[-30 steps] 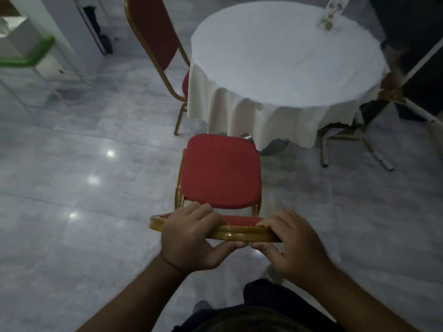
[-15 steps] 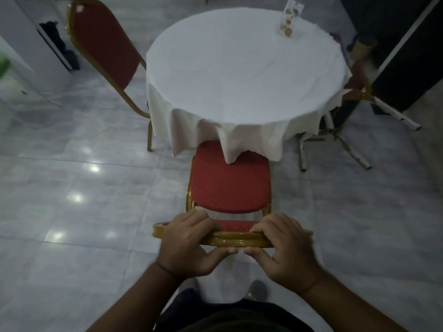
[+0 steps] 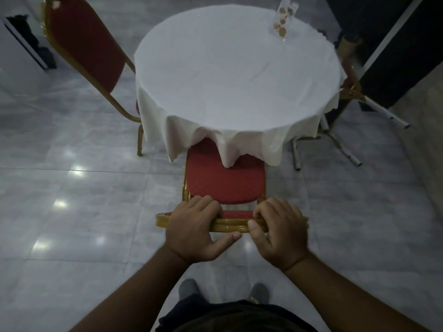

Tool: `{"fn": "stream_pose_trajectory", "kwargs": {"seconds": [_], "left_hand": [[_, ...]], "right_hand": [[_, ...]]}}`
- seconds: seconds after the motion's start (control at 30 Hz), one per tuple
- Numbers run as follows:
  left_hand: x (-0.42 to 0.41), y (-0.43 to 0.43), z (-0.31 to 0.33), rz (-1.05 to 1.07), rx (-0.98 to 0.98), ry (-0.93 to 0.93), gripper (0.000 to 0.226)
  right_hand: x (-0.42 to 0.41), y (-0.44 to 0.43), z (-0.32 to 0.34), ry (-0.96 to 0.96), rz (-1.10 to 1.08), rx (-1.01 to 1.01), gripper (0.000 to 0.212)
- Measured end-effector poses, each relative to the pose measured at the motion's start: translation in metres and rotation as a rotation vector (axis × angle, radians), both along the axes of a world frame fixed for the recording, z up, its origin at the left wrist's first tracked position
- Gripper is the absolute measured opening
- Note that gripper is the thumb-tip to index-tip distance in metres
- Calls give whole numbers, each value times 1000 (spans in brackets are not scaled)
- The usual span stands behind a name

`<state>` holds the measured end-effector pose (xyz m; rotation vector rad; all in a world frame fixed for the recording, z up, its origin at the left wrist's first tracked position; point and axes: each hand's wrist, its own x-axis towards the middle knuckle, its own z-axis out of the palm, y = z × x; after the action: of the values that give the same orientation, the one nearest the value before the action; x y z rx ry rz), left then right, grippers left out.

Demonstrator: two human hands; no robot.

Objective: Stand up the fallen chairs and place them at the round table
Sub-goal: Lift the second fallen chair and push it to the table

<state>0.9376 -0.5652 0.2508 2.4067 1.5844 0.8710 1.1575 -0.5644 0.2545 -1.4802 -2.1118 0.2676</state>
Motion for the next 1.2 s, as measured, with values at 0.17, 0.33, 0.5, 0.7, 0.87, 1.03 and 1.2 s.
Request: {"fn": "stream_pose_trajectory", "kwargs": {"seconds": [0.17,0.33,0.5,0.7,0.87,1.03,1.2], "left_hand": [[-3,19,3,111,-21,-20,44],[-4,33,1,156,-22,14,44],[-11,41,-4,147,27,15,45],[-19,47,-4,104,41,9,45],[-21,46,-2,74,-17,19,44],[-19,44,4,48,-113,25,38],[-16,56,22,-82,-341,85,39]], "right_hand": [[-13,15,2,-47,-86,1,30],[-20,28,1,-67,-125,18,33],[-25,34,-1,-76,-138,38,35],[-33,37,-2,-80,-157,32,35],[-32,34,-1,-93,-149,4,35],[-27,30,2,-114,-125,-61,32],[-17,35,12,-191,-52,-126,38]]}}
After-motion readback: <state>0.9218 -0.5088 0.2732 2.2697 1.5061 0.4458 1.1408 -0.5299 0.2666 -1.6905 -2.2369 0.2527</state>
